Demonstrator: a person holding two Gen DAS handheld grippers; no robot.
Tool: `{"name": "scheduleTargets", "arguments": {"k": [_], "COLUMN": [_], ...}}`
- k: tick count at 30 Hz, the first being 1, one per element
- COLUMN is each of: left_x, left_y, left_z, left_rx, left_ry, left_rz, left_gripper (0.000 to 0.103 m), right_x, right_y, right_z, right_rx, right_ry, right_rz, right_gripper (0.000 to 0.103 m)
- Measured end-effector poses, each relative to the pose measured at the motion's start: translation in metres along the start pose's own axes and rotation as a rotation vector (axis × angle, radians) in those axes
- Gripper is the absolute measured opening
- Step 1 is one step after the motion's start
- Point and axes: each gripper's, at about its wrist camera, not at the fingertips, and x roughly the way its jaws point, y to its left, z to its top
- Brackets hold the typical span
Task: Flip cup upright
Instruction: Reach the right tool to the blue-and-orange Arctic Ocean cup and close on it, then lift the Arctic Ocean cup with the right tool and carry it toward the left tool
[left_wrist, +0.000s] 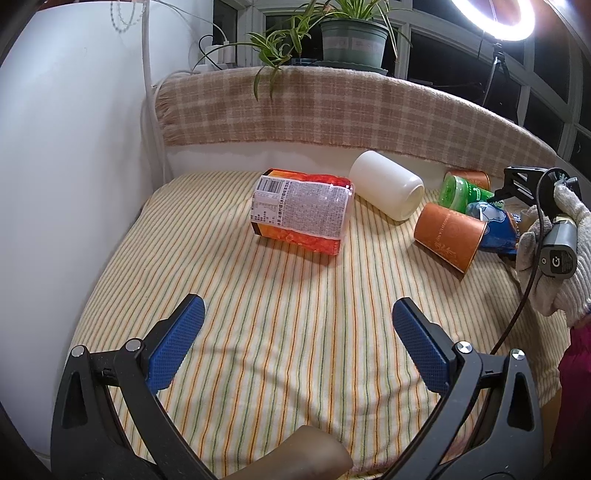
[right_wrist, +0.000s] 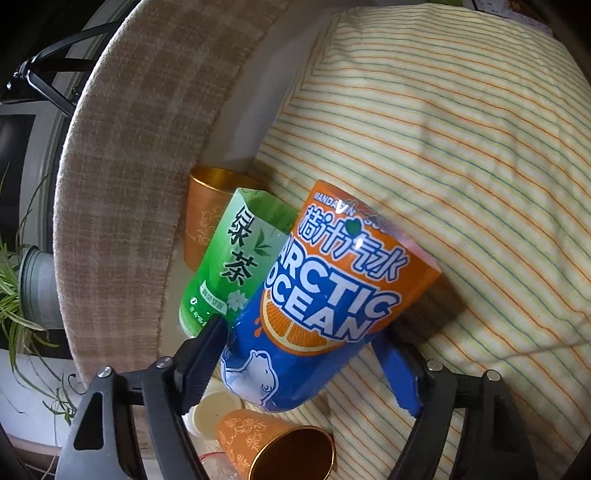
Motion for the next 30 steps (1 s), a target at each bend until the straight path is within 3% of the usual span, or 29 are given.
{"name": "scheduleTargets", "arguments": {"k": [10, 15, 22, 25, 30], "left_x": [-0.004, -0.008, -0.017, -0.020, -0.025], "left_y": [-0.006, -0.015, -0.027, -0.026, -0.022], "left_z": [-0.001, -0.002, -0.003, -0.003, -0.004], "left_rx": [0.015, 0.029, 0.053, 0.052, 0.045], "left_ry": [-0.004, -0.008, -0.021, -0.026, -0.031], "left_rz": [-0.002, -0.008, -0.018, -0.011, -0.001], "left_gripper": [0.103, 0.103, 0.103, 0.103, 0.103], "right_x": [-0.016, -0.017, -0.005, -0.002, -0.012], "right_y": [-0.007, -0.017, -0.022, -0.017, -0.009], "right_z": [-0.001, 0.003, 0.009, 0.010, 0.006], "right_rx": [-0.078, -0.091, -0.066, -0.089, -0.156], "right_ry": [0.024, 0.065, 0.081, 0.077, 0.091], "right_rz": [0.037, 0.060, 0.074, 0.082, 0.084], "right_gripper": [0.071, 0.071, 0.079, 0.071, 0.069]}}
